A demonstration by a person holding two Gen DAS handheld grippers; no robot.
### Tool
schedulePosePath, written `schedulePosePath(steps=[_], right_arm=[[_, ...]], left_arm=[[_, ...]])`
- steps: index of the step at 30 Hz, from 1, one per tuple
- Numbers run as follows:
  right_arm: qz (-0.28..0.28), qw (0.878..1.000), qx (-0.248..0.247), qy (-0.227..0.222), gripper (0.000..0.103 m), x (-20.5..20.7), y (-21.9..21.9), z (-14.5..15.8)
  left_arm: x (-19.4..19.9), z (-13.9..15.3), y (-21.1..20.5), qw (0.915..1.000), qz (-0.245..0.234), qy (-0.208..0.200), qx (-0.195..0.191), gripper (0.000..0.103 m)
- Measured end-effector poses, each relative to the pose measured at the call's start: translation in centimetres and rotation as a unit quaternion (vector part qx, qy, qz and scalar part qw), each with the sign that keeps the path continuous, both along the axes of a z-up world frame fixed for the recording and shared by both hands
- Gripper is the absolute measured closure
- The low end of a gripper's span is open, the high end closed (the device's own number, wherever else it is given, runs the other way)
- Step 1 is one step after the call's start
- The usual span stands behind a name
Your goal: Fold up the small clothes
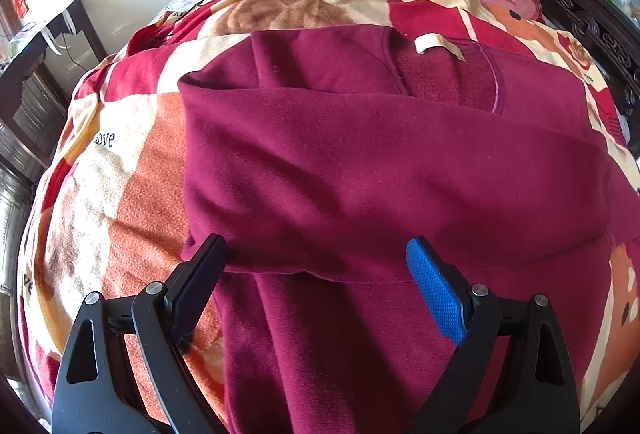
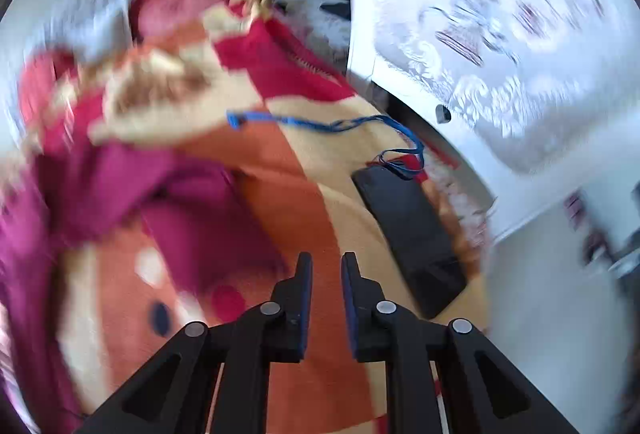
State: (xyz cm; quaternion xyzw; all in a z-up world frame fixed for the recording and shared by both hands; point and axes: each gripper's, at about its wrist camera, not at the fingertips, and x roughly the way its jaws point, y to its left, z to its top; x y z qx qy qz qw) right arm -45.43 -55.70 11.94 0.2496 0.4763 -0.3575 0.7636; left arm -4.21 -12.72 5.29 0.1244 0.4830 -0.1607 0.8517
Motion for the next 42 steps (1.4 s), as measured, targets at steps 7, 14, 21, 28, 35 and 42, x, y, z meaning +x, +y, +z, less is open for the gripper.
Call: schedulePosePath(steps=[7, 14, 21, 28, 35, 42], right_arm=[[0.070, 0.993, 0.052, -0.078, 0.059, 7.2, 0.3, 0.3], [0.165, 0.986, 0.012, 0.034, 0.059, 12.3, -0.9, -5.7], [0.209, 0.974, -0.069, 0.045, 0.096, 12.8, 0.4, -5.7], [0.210, 0.954, -0.215, -0.016, 0.096, 14.4, 3.8, 3.3], [0.350, 0.878, -0.291, -0.145, 0.096, 20.9, 16.2, 11.8], [0.525, 0.822, -0.109, -0.190, 0.054, 30.1, 29.9, 7.6]], left_arm=[[-0.8, 0.6, -0.4, 1.0000, -0.006, -0.007, 0.001, 0.012], [-0.1, 0.3, 0.3, 0.9999, 0.006, -0.003, 0.011, 0.012], [0.1, 0.2, 0.0, 0.9999, 0.005, 0.005, 0.009, 0.012], [0.3, 1.5, 1.1, 0.9997, 0.015, 0.001, -0.017, 0.012], [1.2, 3.0, 4.6, 0.9978, 0.051, -0.010, -0.041, 0.012], [2.5, 3.3, 8.4, 0.9936, 0.095, -0.003, -0.061, 0.012]])
